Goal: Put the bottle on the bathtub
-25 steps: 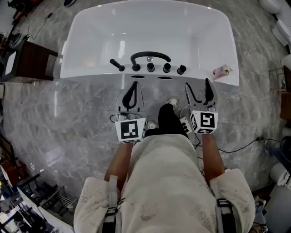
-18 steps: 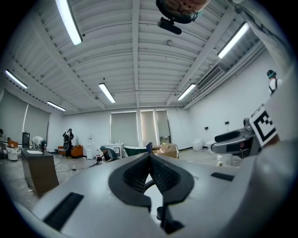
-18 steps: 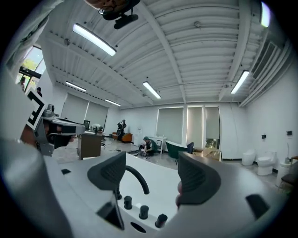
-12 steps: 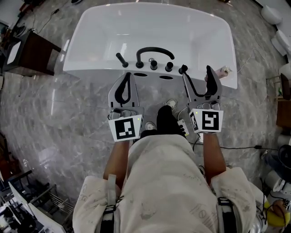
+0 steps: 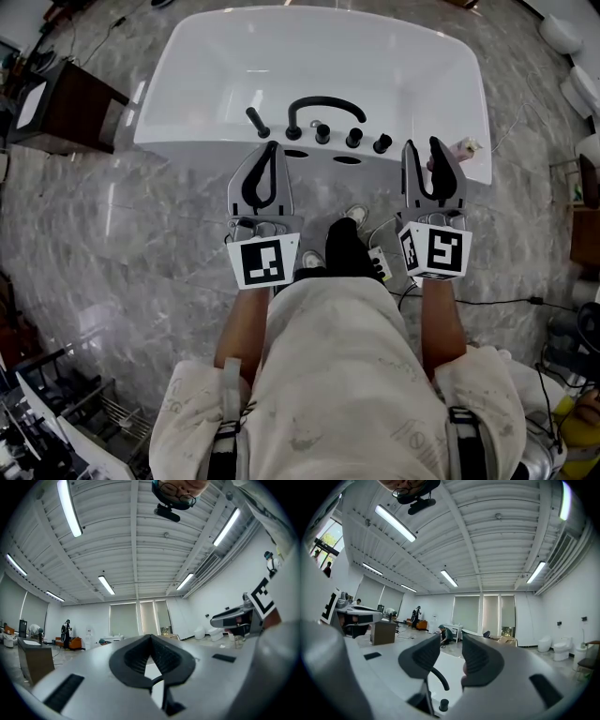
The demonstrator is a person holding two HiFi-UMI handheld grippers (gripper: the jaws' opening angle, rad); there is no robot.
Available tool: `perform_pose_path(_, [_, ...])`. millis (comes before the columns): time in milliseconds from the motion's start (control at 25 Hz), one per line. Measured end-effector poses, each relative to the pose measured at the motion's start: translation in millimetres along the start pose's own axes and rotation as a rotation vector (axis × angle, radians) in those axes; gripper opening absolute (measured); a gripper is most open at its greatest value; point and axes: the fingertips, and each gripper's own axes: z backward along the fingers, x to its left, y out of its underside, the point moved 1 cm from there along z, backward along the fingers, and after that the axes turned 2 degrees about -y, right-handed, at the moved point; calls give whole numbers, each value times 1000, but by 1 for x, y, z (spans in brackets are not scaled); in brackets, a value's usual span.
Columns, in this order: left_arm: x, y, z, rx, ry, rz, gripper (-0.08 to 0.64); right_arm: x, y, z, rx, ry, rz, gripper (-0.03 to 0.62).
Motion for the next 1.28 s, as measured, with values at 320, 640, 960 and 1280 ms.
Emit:
perform_pose_path(320, [-2,-5,-3,-14,18,3,2,5,-12,1,-34,-1,3,43])
perform_pose_path(640, [-2,-8,-3,-18,29,6,2,7,-15,0,-25,9,-19,0])
perform_pose_path(960, [1,-9,-4,-16,27,10,2,4,-16,-2,-13,26,-35,-11])
perform_pose_path(1280, [-1,-8,-3,-13,33,13,2,5,-13,-1,-7,23,-43,-11])
